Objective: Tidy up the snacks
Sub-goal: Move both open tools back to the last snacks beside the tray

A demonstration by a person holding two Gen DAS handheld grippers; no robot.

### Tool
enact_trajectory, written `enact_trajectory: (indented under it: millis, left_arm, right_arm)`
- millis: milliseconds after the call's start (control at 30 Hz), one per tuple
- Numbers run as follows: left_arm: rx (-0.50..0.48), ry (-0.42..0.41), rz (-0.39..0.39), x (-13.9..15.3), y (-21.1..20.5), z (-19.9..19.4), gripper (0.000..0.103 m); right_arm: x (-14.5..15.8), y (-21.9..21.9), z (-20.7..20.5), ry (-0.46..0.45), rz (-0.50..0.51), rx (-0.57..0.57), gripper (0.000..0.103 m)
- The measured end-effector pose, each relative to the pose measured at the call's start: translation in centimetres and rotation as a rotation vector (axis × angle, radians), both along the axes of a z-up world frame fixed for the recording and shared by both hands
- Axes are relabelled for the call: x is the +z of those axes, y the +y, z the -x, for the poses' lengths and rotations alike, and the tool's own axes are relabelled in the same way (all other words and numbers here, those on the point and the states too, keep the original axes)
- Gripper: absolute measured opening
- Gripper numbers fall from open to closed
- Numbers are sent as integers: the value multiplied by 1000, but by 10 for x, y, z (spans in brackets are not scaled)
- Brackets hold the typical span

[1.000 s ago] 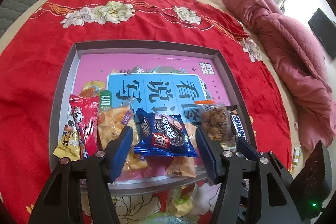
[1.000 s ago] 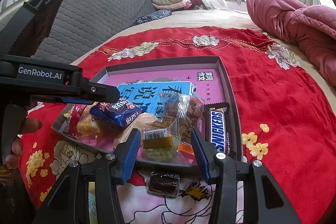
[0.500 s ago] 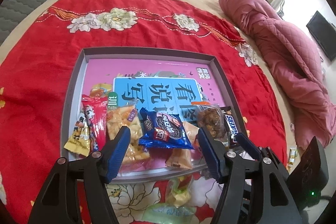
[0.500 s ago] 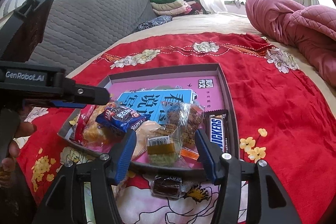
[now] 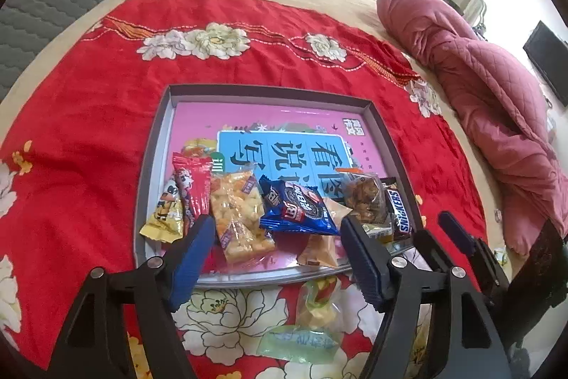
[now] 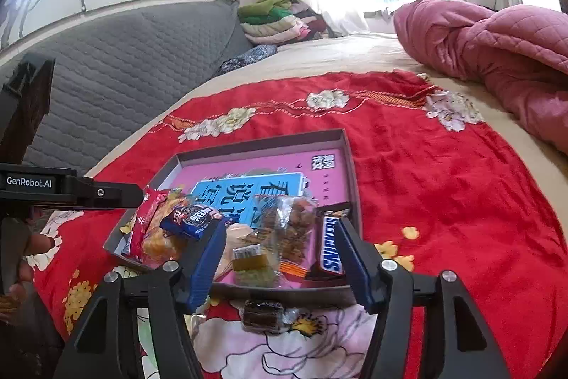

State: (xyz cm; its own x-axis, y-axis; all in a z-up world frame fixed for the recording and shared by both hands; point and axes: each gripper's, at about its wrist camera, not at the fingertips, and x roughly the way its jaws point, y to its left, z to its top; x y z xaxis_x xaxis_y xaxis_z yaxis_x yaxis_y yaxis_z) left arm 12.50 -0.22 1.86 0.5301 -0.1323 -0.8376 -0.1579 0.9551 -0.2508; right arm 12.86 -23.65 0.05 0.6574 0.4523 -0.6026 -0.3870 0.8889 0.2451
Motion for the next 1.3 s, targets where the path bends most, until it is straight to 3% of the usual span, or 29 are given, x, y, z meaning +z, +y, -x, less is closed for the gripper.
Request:
enact_trajectory:
  millis: [433,1067,1300]
  left_arm:
    - [-71,22,-5,-7,-18,22,75]
    - [-138,42,-20,-9,-22,49,75]
    - [-172,90,-11,-25,-28,57,75]
  right_arm:
    - [13,-31,17,37,-26,-98,69]
    - [12,-15,44,61,68,-79,69]
    - [9,-8,47,68,112,-63,69]
